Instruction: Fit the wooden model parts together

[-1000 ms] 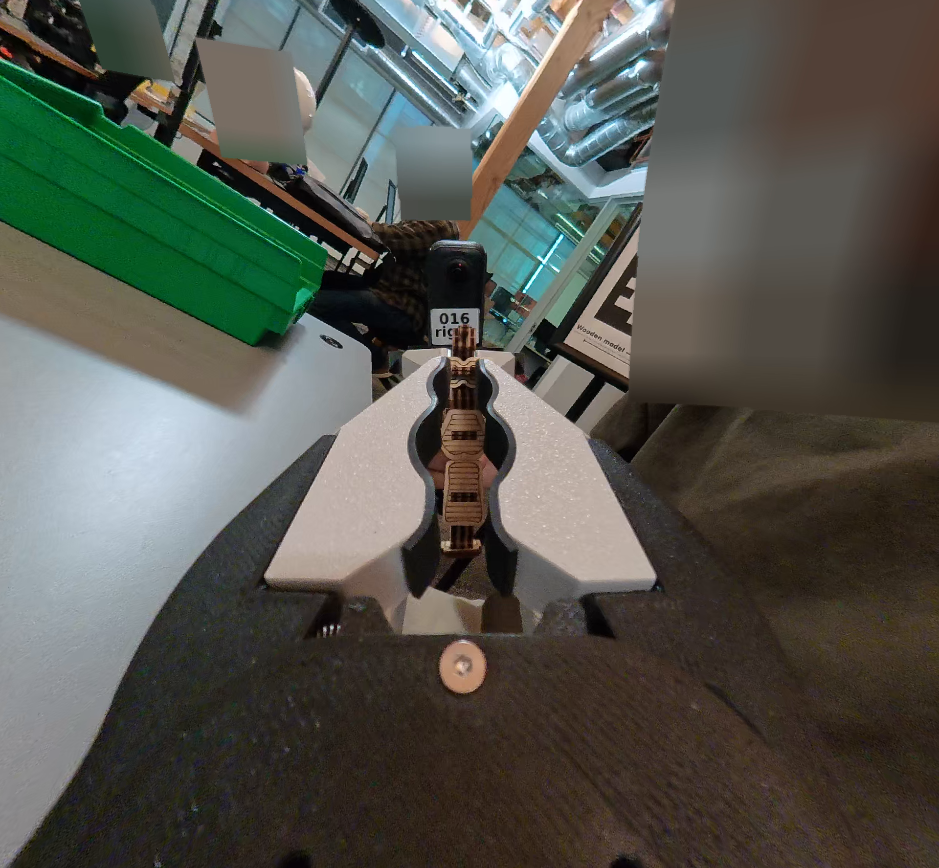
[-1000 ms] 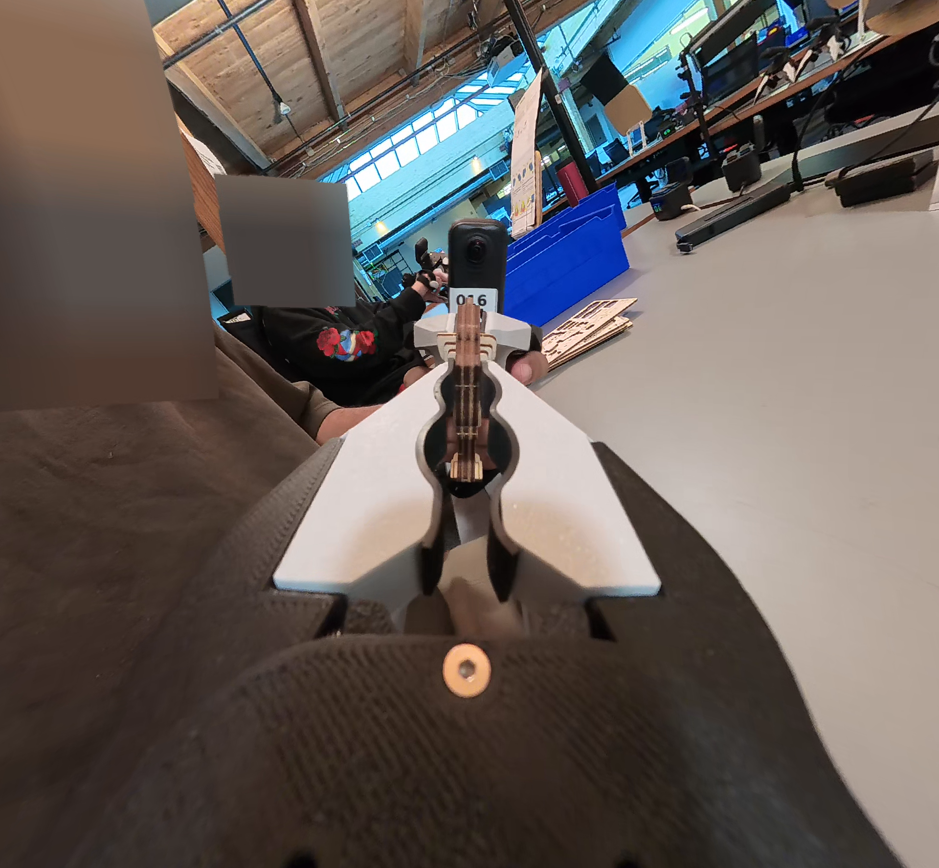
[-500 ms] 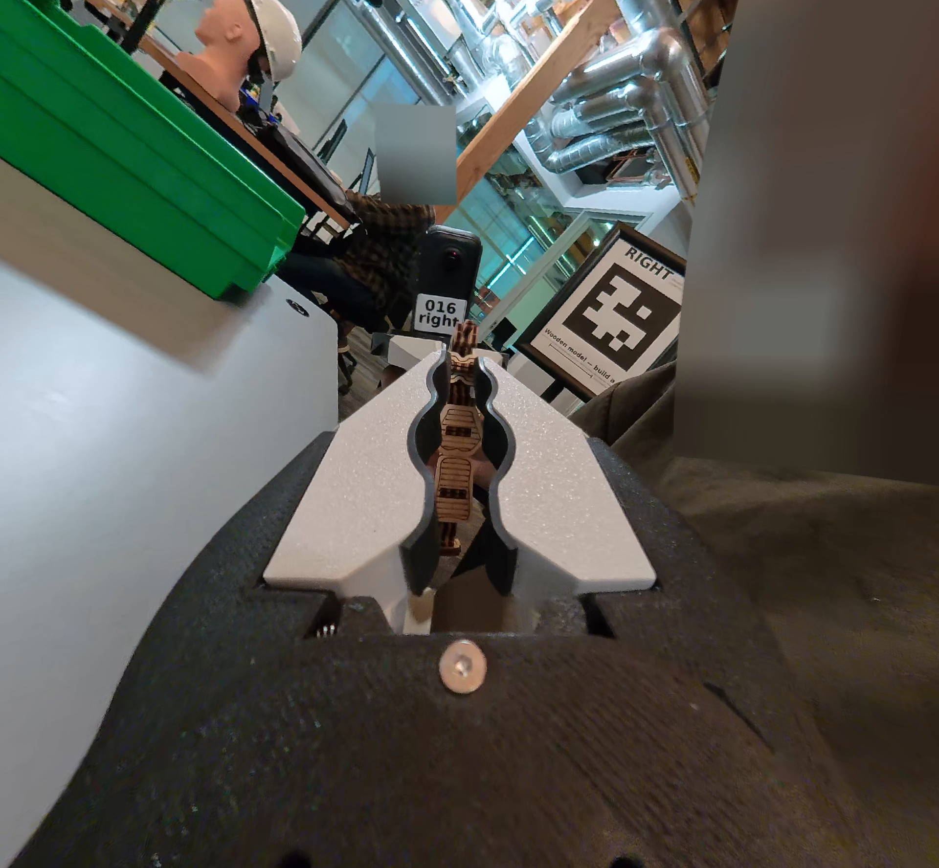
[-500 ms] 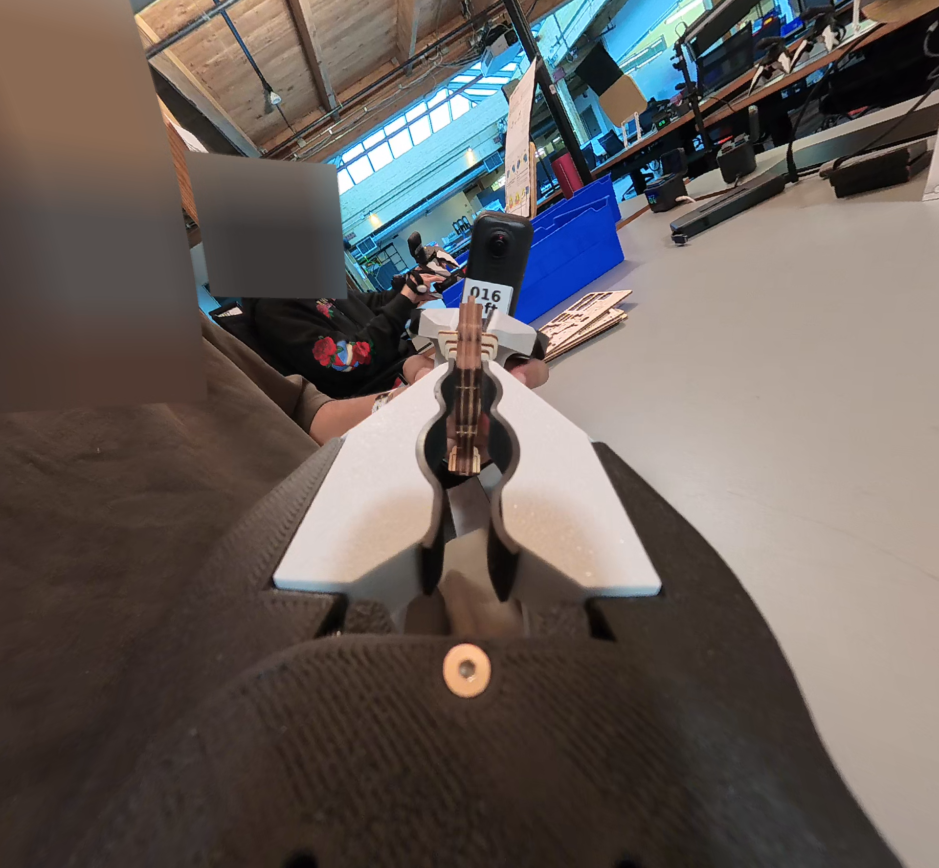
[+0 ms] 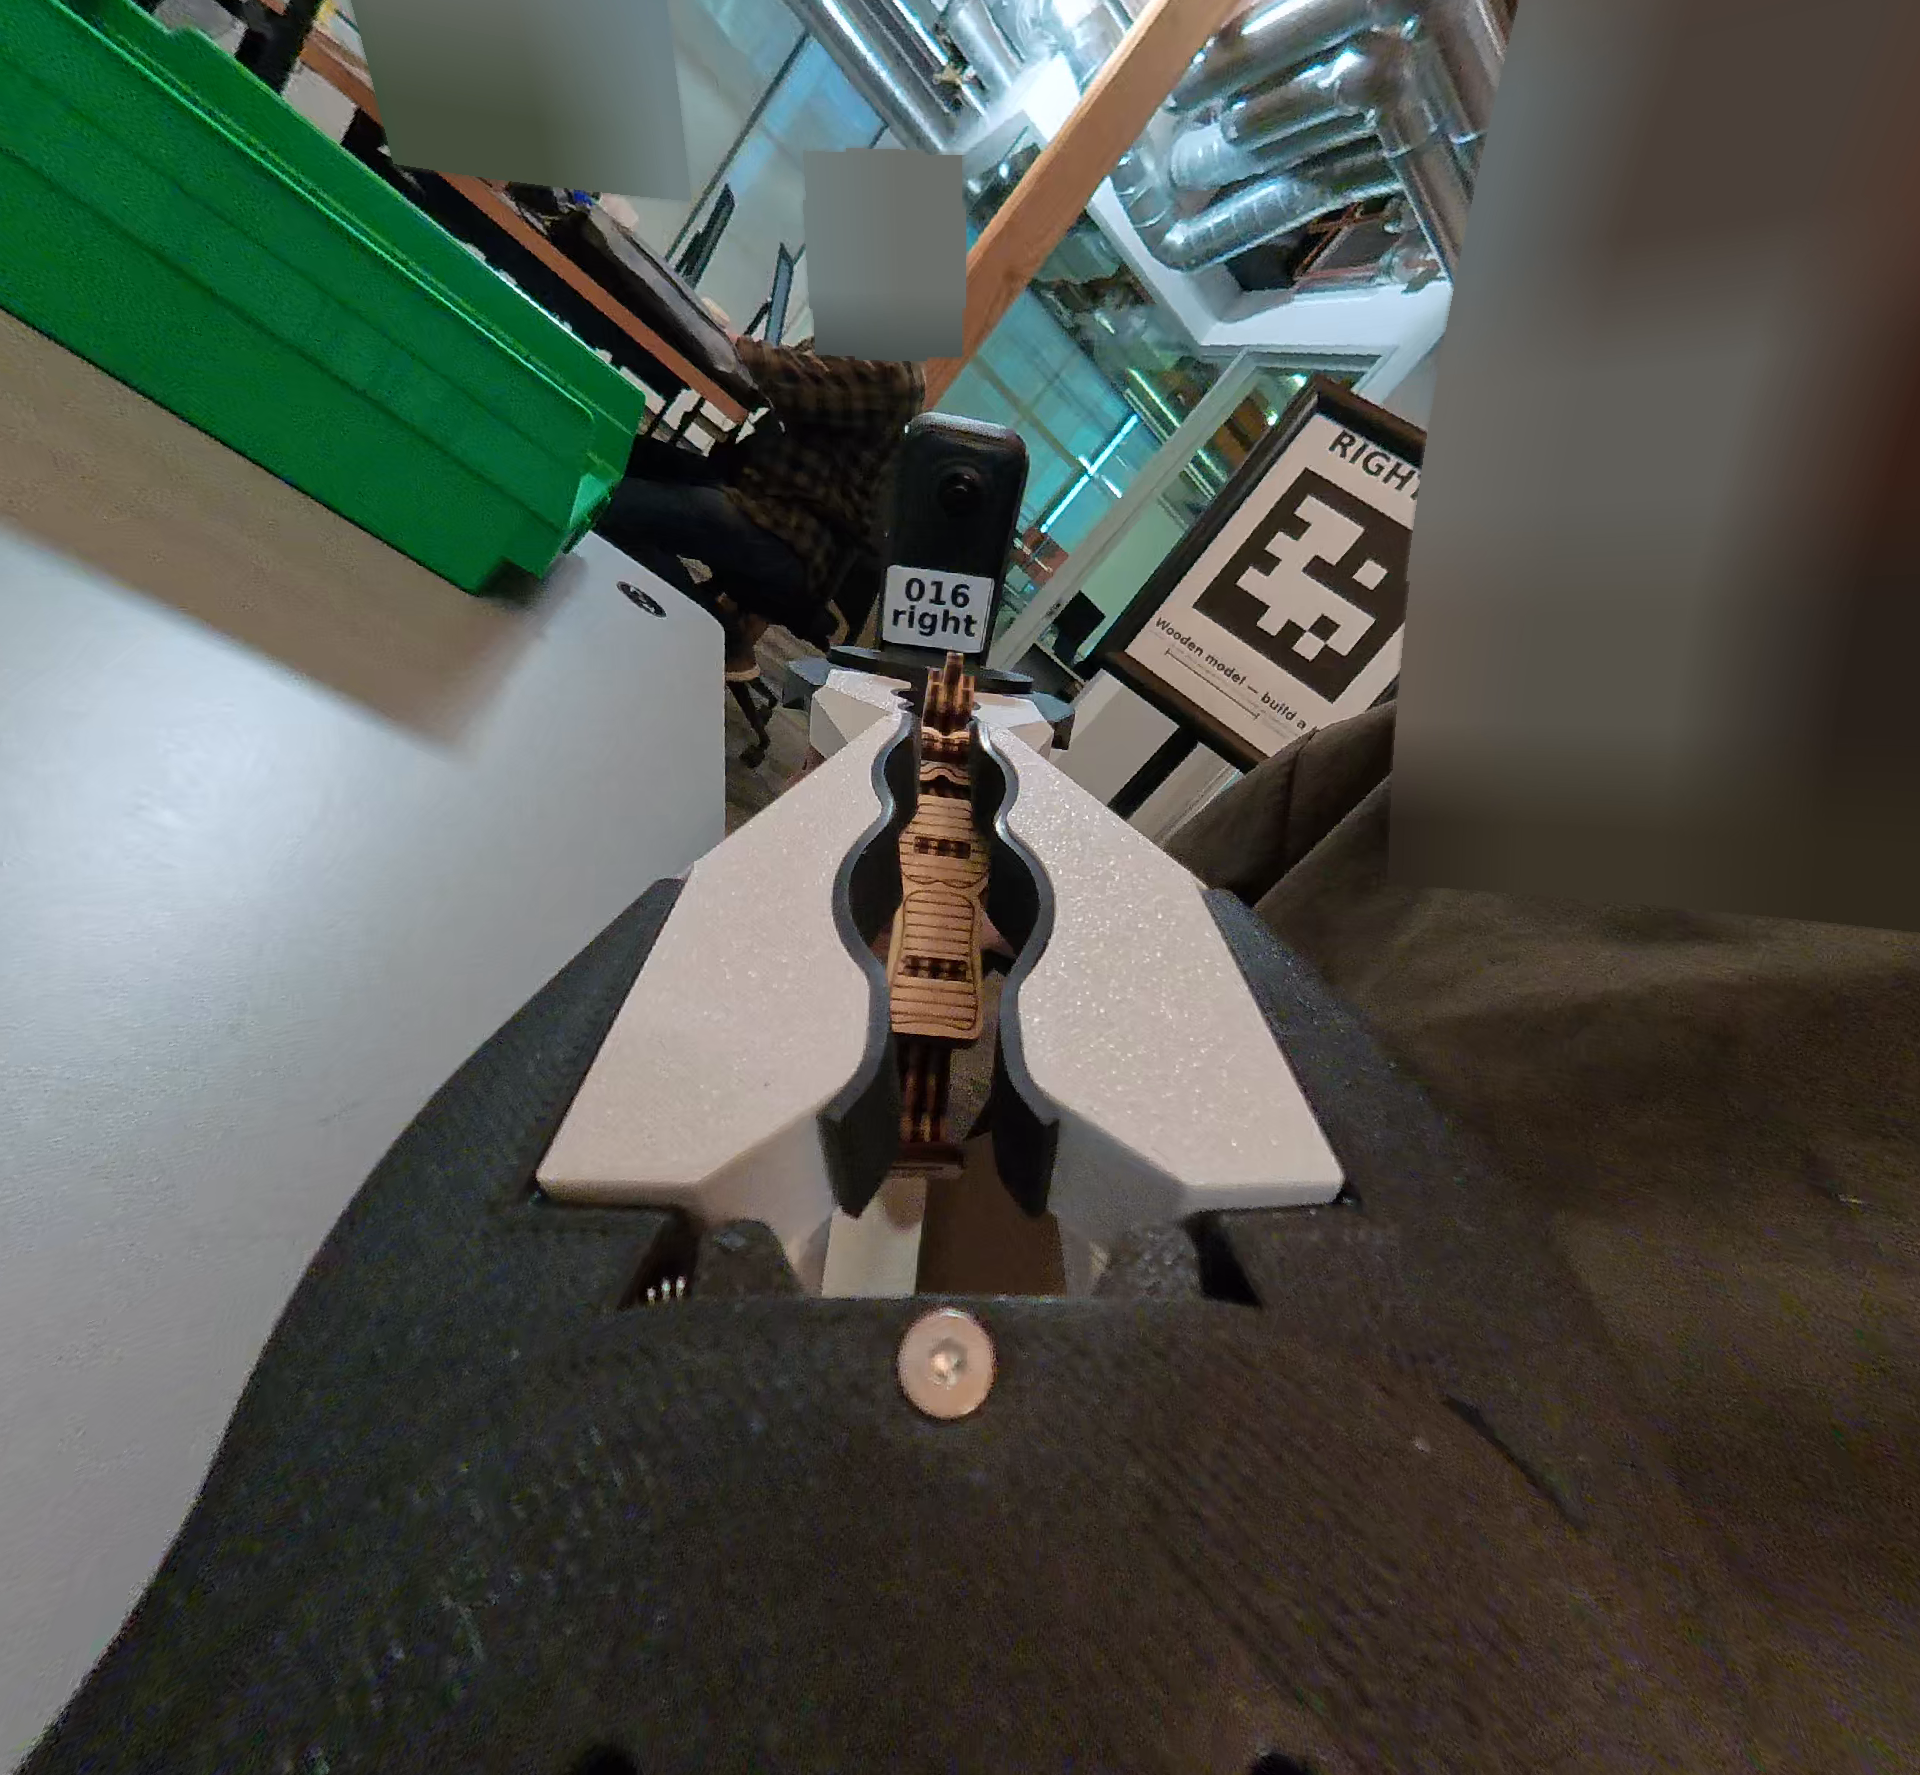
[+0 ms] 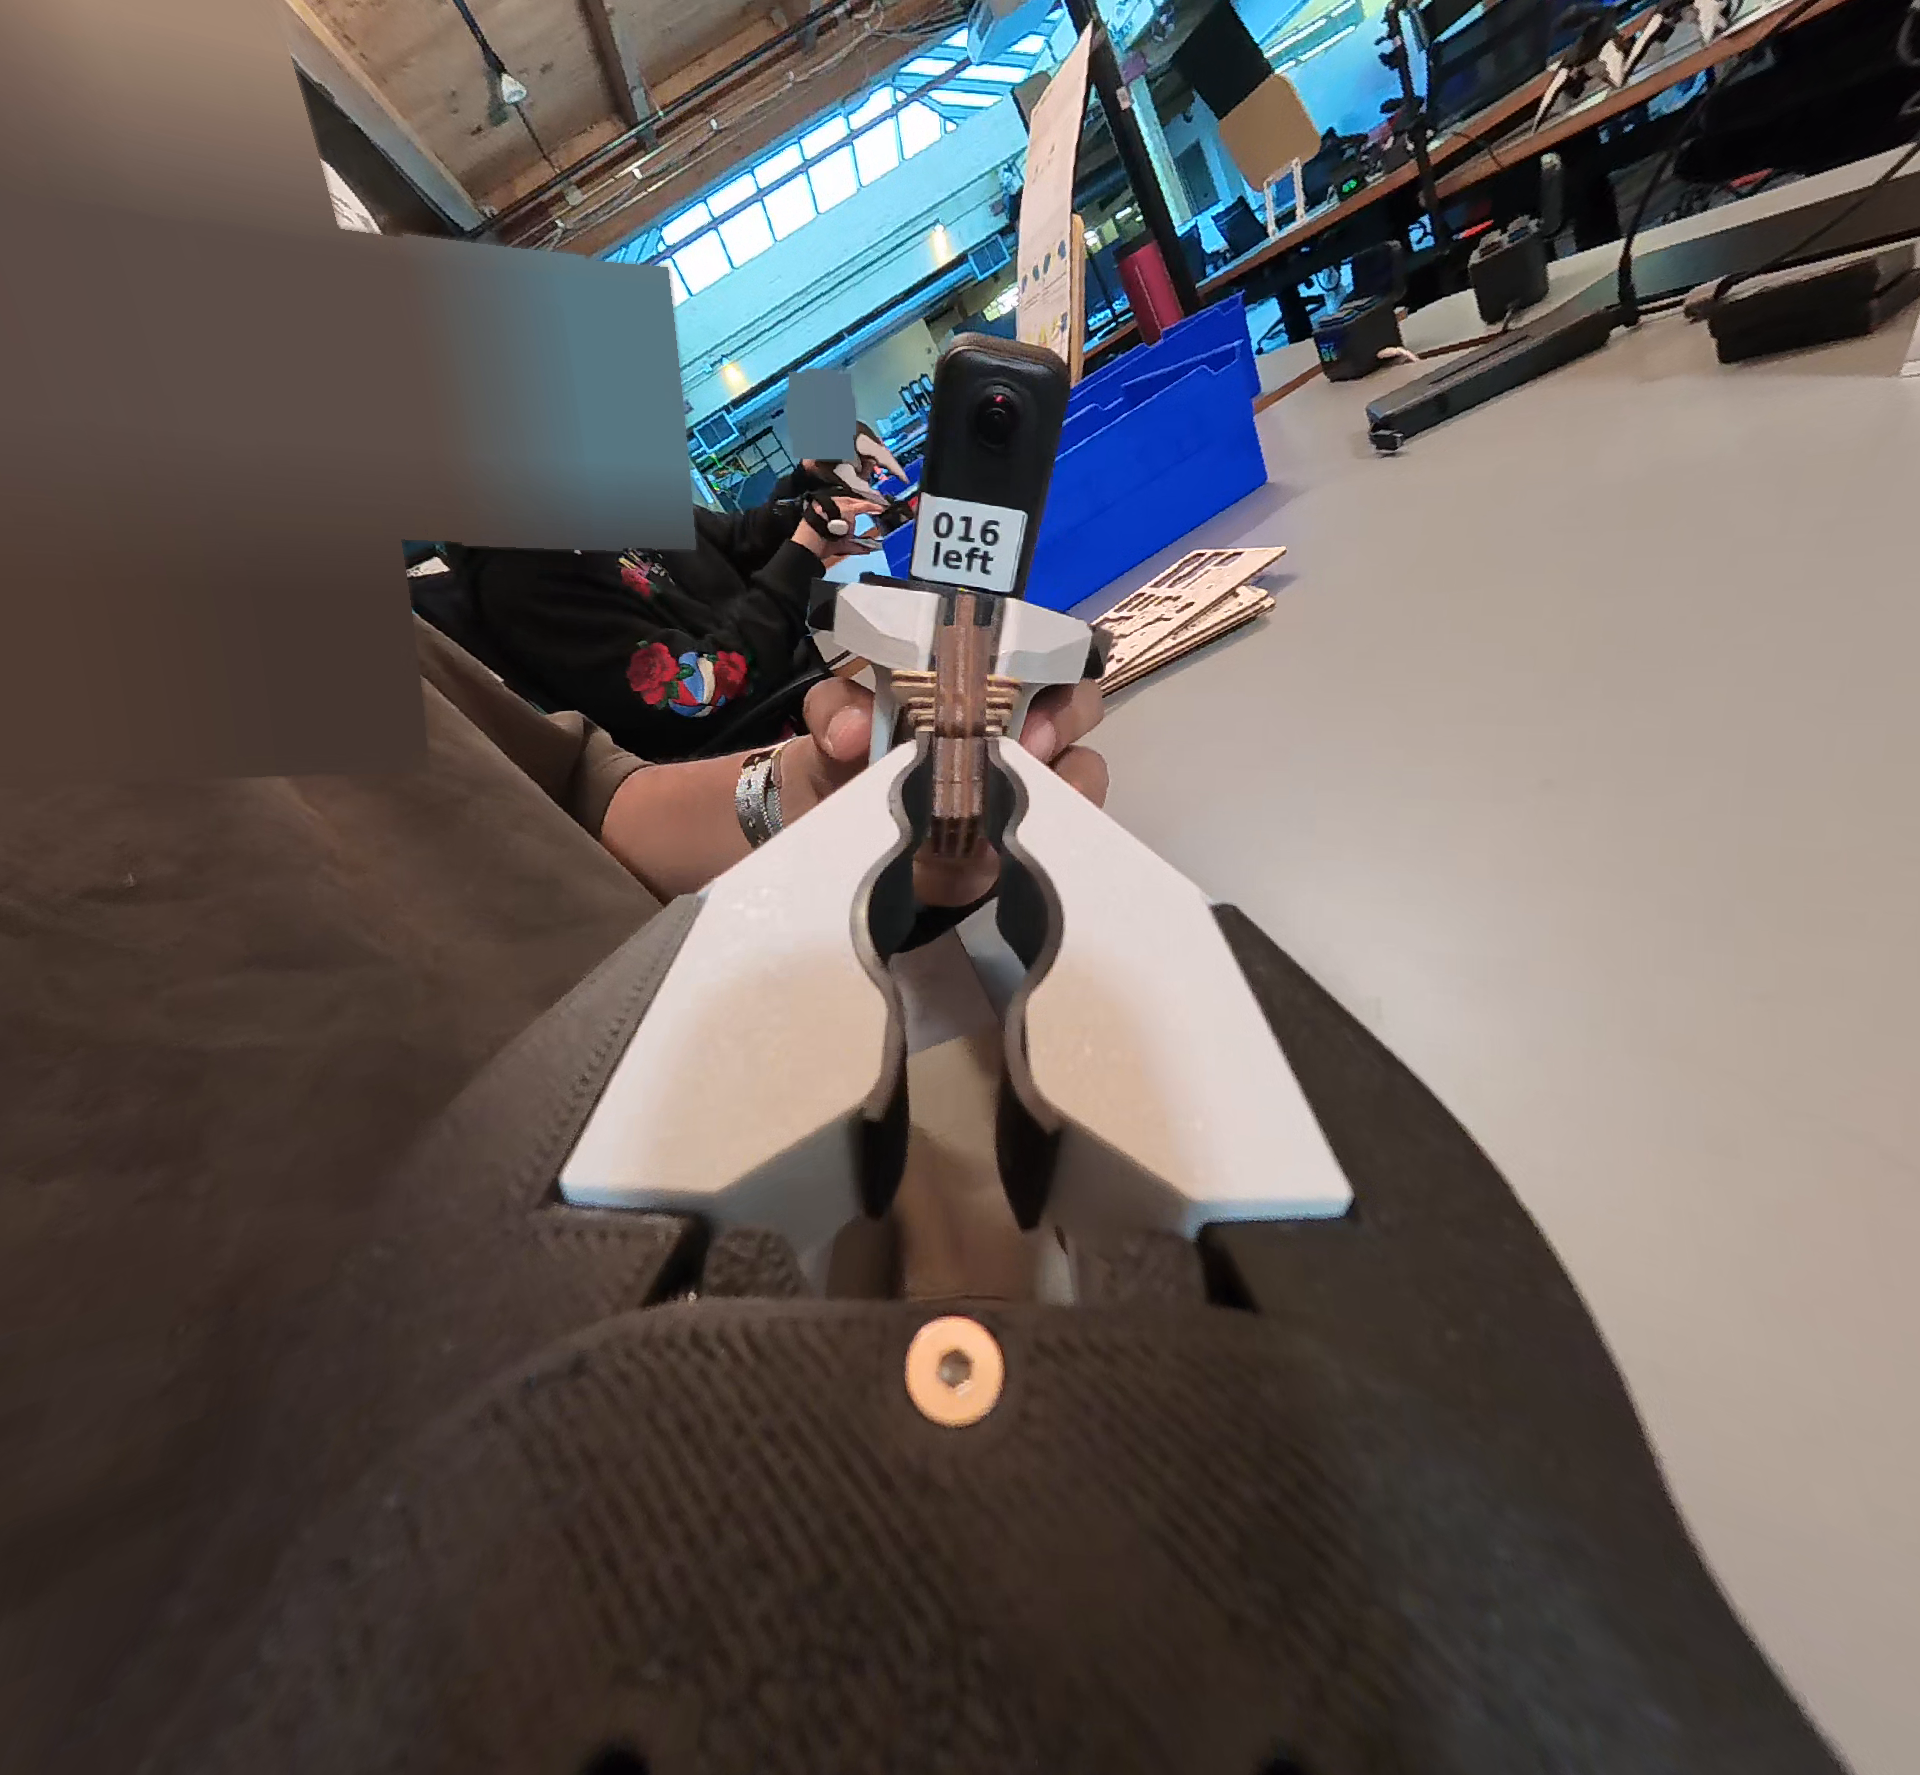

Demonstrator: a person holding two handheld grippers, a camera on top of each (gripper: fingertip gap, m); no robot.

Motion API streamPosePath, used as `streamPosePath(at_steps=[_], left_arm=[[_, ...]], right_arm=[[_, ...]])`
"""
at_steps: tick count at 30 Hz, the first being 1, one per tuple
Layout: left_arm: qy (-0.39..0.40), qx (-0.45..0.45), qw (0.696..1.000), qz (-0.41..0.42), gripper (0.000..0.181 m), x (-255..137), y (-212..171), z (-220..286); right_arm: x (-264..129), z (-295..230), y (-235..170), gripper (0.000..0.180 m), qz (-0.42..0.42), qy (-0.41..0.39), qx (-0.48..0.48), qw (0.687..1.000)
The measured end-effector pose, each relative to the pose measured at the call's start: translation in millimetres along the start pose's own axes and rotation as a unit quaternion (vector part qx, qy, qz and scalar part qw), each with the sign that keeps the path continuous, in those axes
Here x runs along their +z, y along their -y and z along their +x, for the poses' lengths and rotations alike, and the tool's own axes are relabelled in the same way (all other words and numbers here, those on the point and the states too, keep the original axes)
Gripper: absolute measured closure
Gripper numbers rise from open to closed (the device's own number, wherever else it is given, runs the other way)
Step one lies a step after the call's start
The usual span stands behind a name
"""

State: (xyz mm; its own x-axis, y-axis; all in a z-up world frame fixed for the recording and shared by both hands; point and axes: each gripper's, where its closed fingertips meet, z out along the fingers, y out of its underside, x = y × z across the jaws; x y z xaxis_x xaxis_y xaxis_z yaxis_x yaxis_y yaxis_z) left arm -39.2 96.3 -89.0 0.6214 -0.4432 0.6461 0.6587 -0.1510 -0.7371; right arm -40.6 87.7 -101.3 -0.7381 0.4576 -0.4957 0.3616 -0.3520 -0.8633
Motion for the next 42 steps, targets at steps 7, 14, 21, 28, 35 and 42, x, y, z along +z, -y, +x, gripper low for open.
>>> streamPosePath(at_steps=[7, 14, 21, 28, 35, 42], left_arm=[[-0.004, -0.018, 1.000, 0.013, 0.156, -2.5, 3.0, -3.9], [-0.011, -0.050, 0.998, 0.047, 0.148, -9.2, 13.2, -8.9], [-0.012, -0.076, 0.995, 0.058, 0.147, -10.5, 14.6, -13.9], [0.013, -0.080, 0.995, 0.053, 0.148, -11.9, 12.8, -23.9], [0.053, -0.040, 0.997, -0.040, 0.155, -9.0, -11.3, -33.0], [0.012, -0.087, 0.990, -0.113, 0.163, -19.5, -27.5, -26.8]], right_arm=[[-0.6, 1.2, 2.5, 0.172, 0.009, -0.007, 0.005, 1.000], [-8.5, 10.6, 7.3, 0.172, 0.036, -0.013, 0.061, 0.997], [-12.1, 16.6, 8.8, 0.172, 0.045, -0.020, 0.092, 0.995], [-12.7, 23.5, 2.7, 0.172, 0.036, -0.031, 0.123, 0.991], [-8.2, 14.2, -20.8, 0.173, -0.053, -0.001, 0.142, 0.988], [-10.0, 8.3, -31.4, 0.172, -0.101, 0.027, 0.173, 0.979]])
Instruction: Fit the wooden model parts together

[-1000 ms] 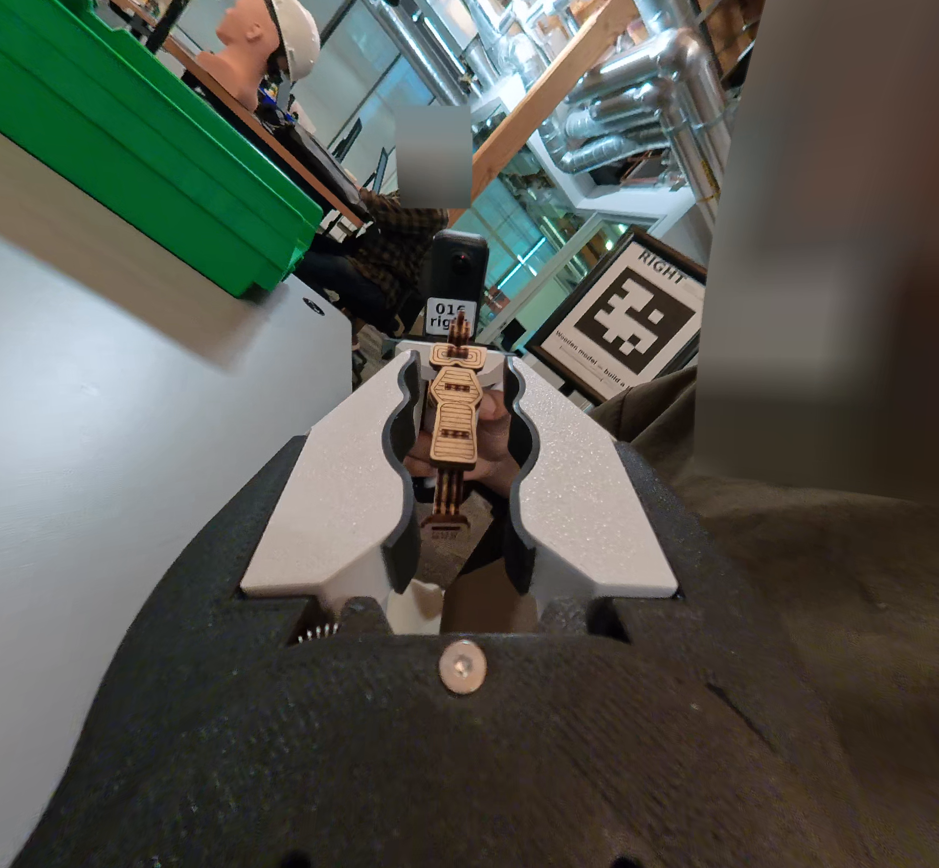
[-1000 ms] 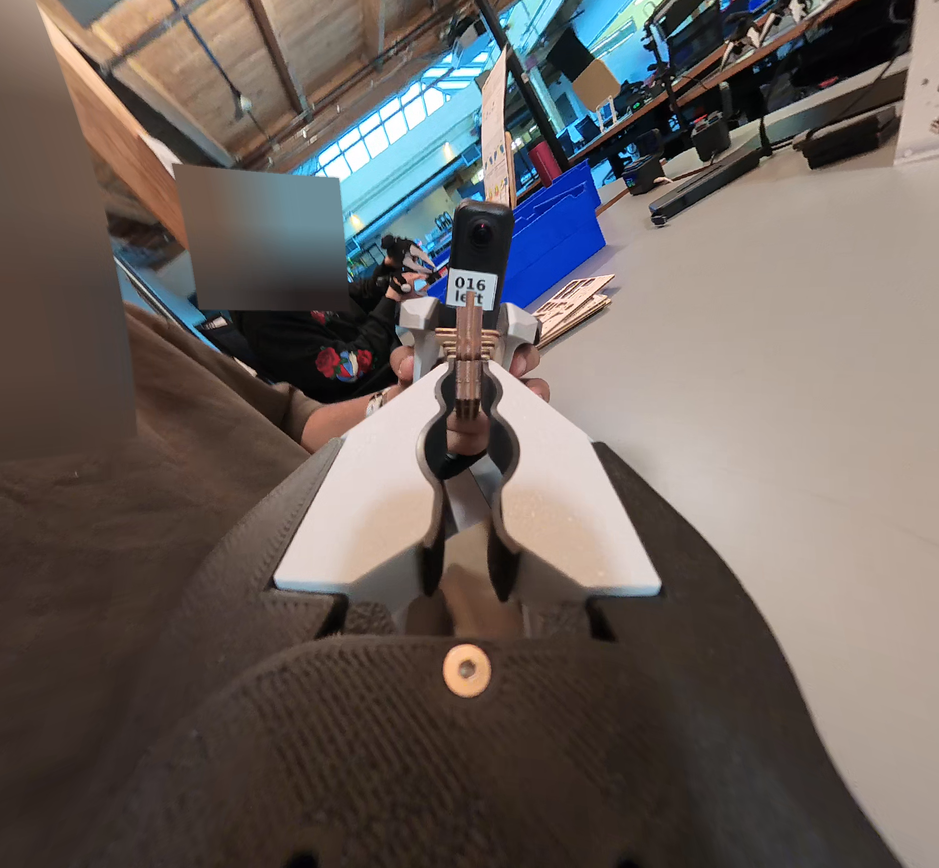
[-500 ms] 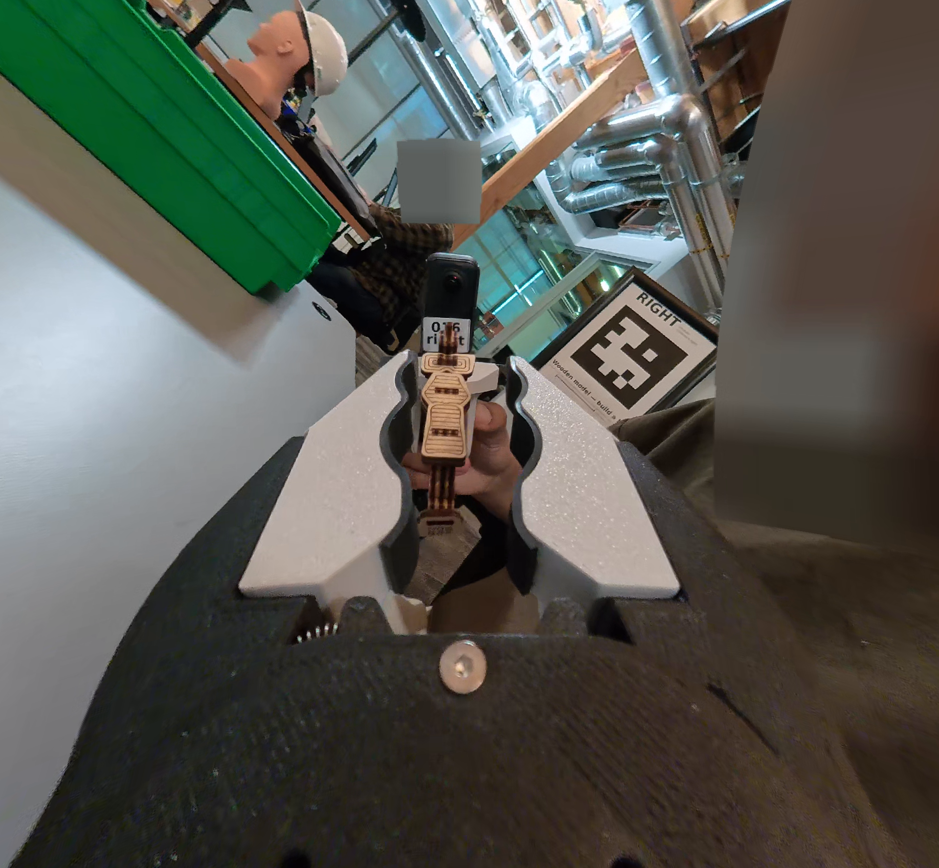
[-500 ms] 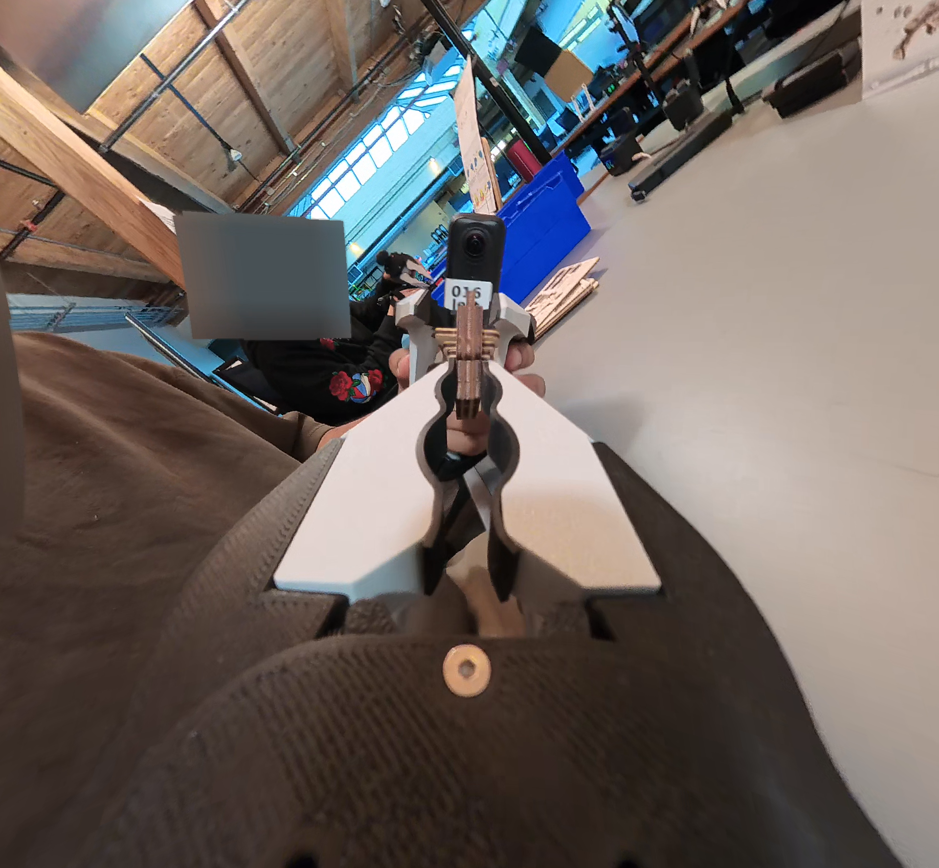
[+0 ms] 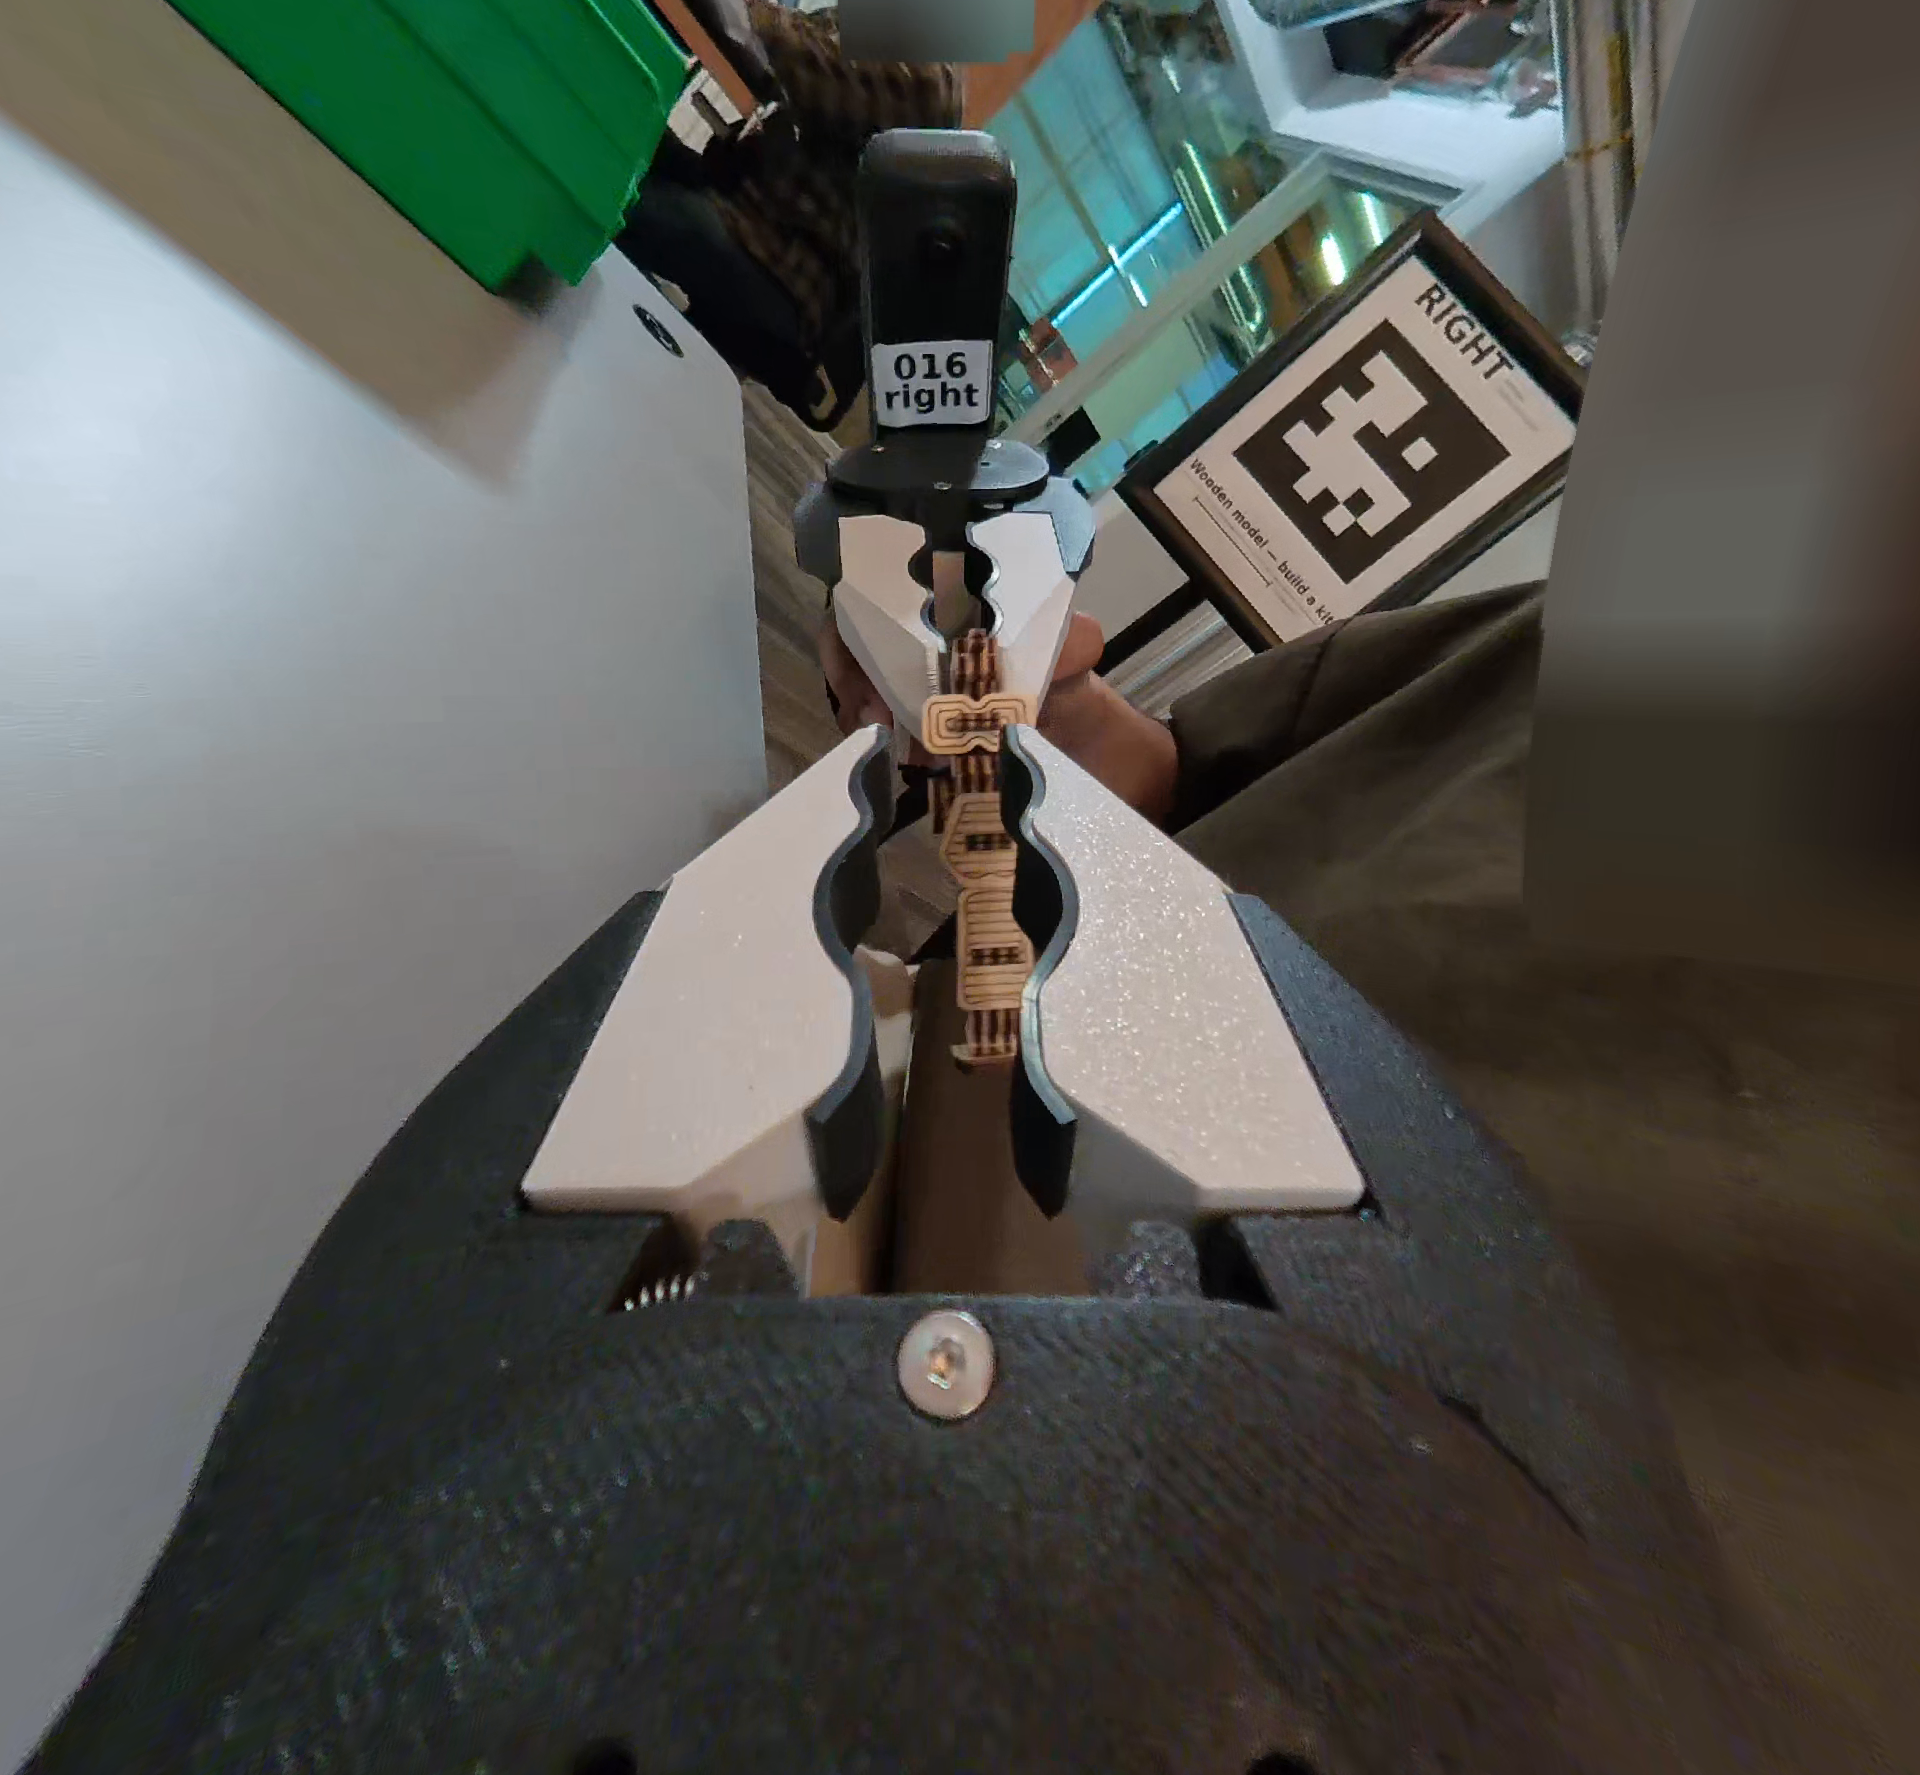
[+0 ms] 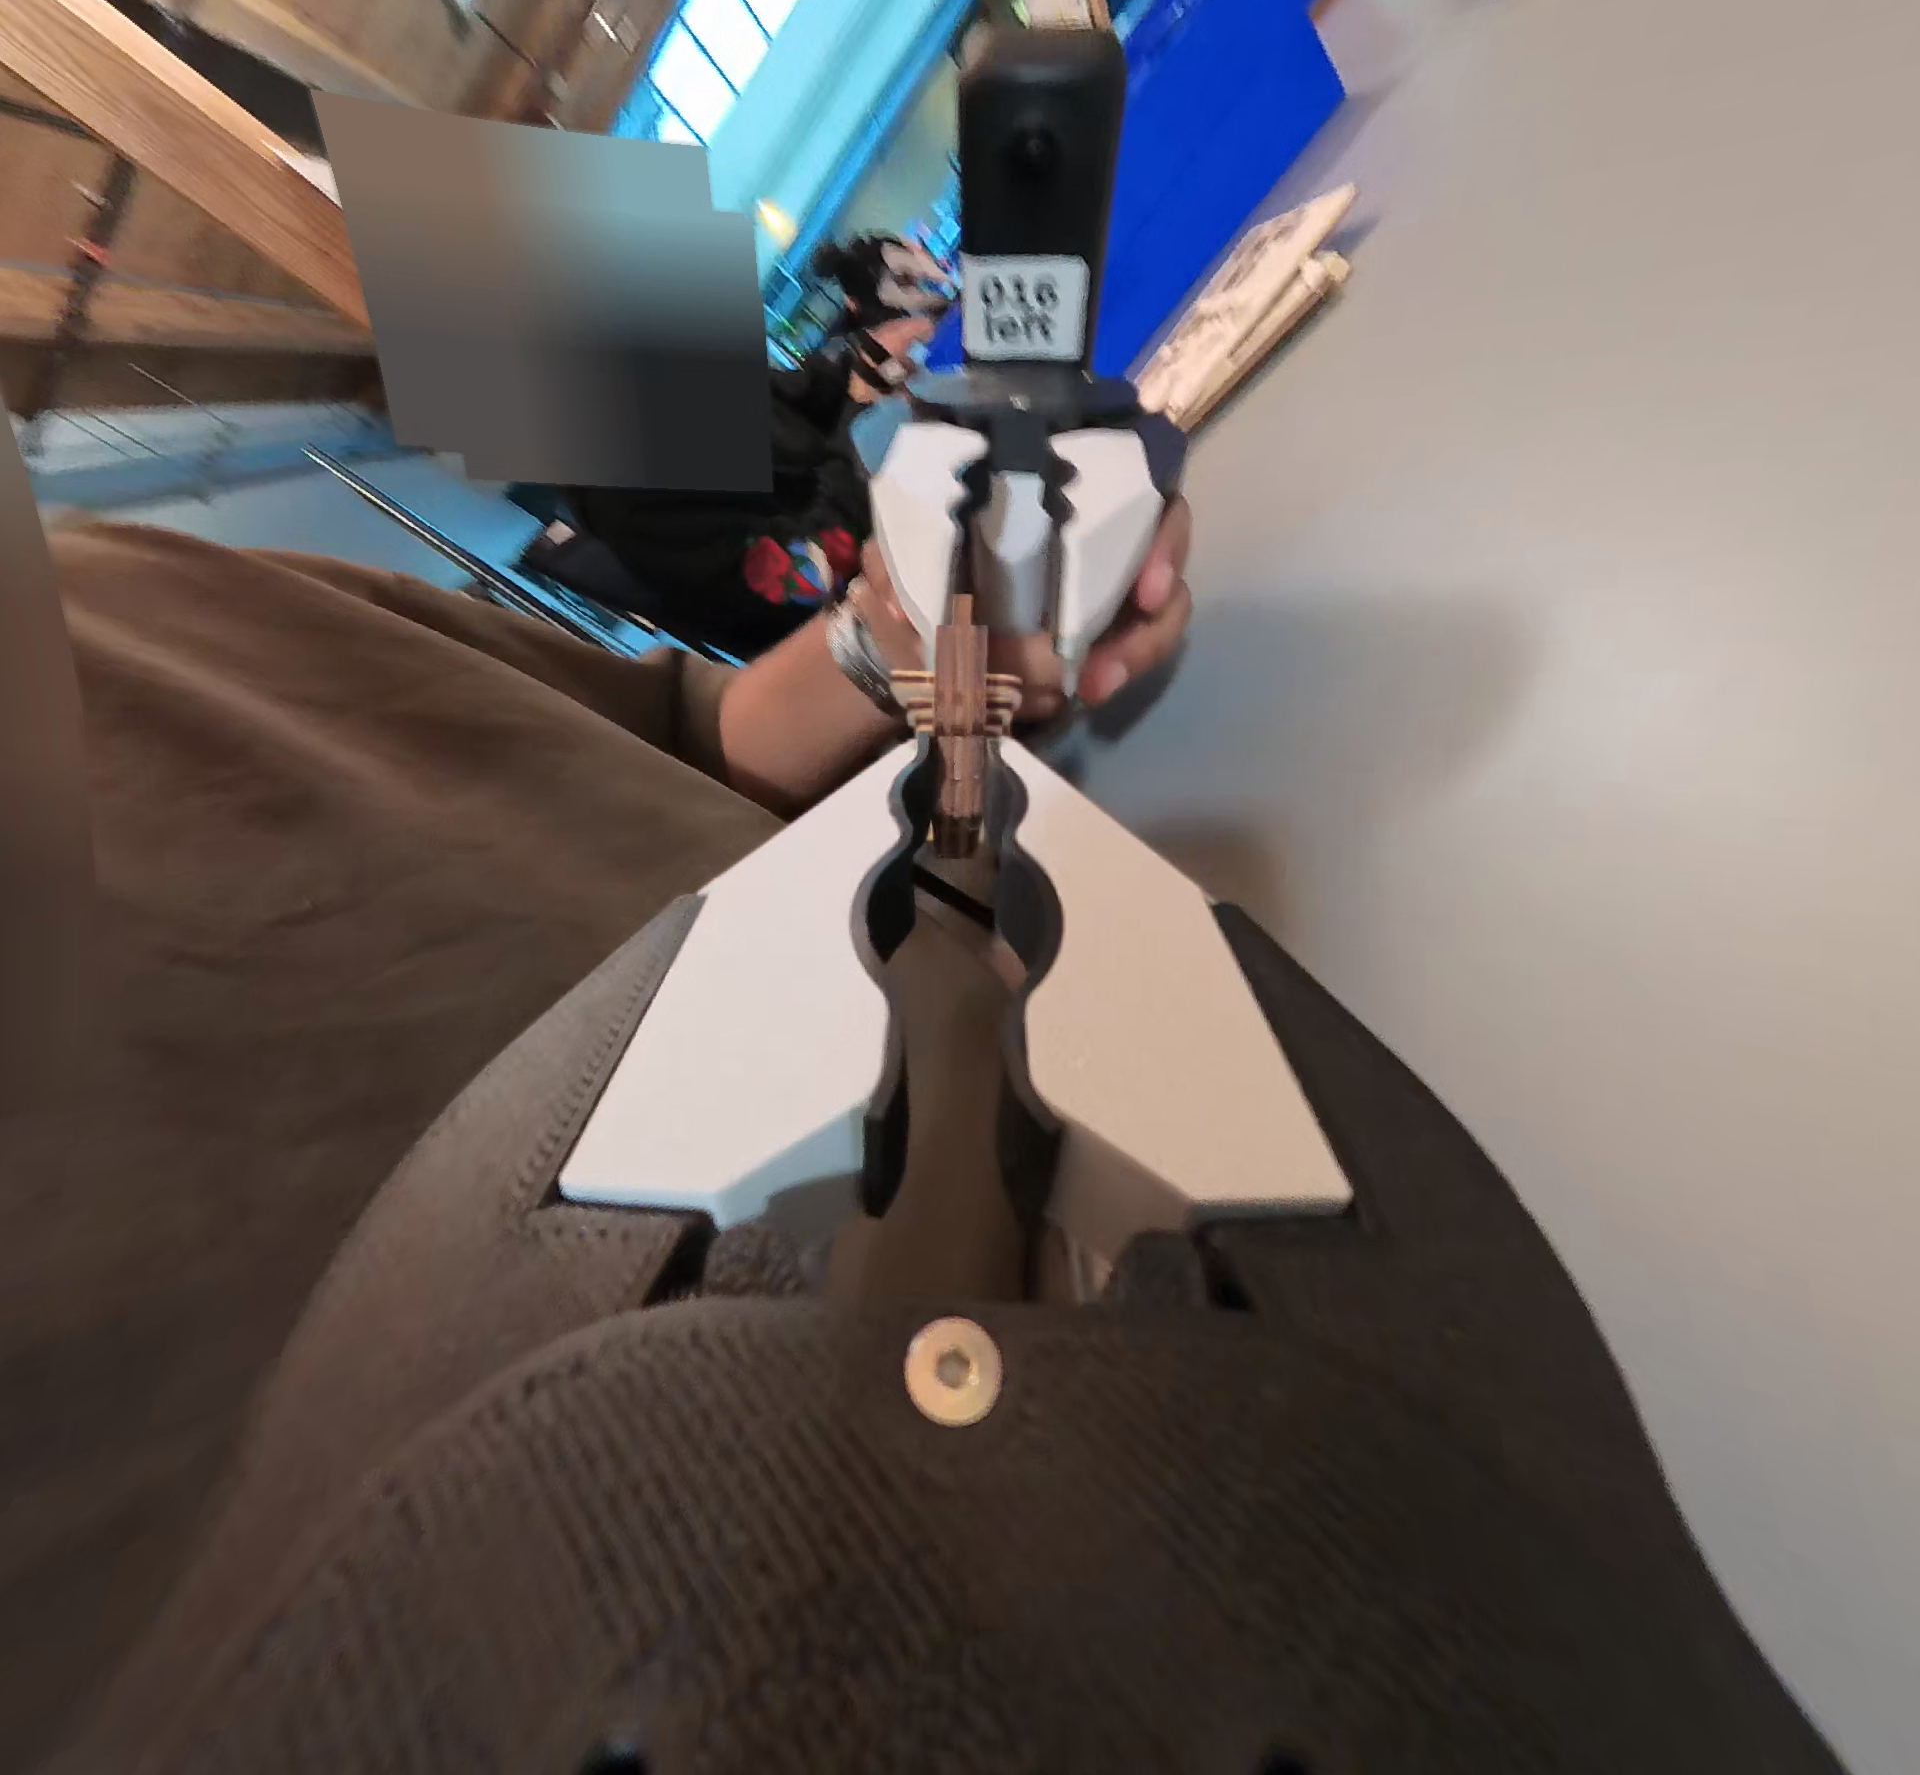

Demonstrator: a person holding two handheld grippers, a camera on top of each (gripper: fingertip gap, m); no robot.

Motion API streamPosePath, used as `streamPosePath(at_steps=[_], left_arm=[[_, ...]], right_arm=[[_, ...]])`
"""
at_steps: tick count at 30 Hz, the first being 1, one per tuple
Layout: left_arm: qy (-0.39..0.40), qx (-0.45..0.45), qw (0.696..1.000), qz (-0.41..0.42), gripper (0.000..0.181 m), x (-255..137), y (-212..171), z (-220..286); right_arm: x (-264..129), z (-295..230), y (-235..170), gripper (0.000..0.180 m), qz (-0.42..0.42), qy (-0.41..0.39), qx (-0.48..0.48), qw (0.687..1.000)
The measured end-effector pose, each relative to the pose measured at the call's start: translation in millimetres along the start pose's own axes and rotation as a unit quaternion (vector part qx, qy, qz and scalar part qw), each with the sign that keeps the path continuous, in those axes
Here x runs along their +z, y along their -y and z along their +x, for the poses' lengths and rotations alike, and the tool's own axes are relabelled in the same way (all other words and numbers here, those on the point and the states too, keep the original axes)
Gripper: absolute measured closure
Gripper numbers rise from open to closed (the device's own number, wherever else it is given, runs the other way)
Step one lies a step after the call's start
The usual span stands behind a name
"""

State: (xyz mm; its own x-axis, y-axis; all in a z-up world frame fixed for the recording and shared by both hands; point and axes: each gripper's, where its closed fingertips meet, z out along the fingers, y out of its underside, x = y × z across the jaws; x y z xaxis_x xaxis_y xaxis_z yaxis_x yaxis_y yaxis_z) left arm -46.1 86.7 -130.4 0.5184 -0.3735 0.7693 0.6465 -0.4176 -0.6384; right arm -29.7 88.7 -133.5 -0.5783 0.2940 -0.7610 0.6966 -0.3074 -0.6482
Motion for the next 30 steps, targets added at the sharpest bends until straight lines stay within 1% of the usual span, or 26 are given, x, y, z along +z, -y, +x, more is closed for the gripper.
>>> streamPosePath(at_steps=[4, 9, 12, 15, 19, 25, 30], left_arm=[[0.020, 0.016, 0.999, -0.022, 0.171, -5.4, -4.4, -4.6], [0.025, 0.017, 0.999, -0.044, 0.168, -5.7, -8.5, -2.3], [0.035, 0.023, 0.996, -0.082, 0.164, -2.2, -20.7, -2.1], [0.043, 0.027, 0.993, -0.109, 0.165, 2.1, -30.7, -2.7], [0.044, 0.026, 0.993, -0.110, 0.166, 3.7, -31.9, -3.1], [0.034, 0.016, 0.994, -0.098, 0.175, 0.1, -28.3, -2.7], [0.032, 0.015, 0.994, -0.106, 0.176, 1.1, -31.9, -2.6]], right_arm=[[1.6, 5.9, -8.8, 0.172, -0.035, -0.027, -0.014, 0.999], [5.0, 10.9, -21.8, 0.172, -0.075, -0.052, -0.023, 0.996], [8.9, 10.1, -24.9, 0.172, -0.084, -0.050, -0.020, 0.995], [10.2, 12.4, -25.3, 0.172, -0.086, -0.051, -0.013, 0.995], [9.7, 13.0, -26.8, 0.172, -0.089, -0.053, -0.009, 0.995], [11.4, 10.7, -31.0, 0.172, -0.100, -0.047, -0.010, 0.994], [11.3, 11.0, -31.3, 0.172, -0.102, -0.048, -0.012, 0.994]])
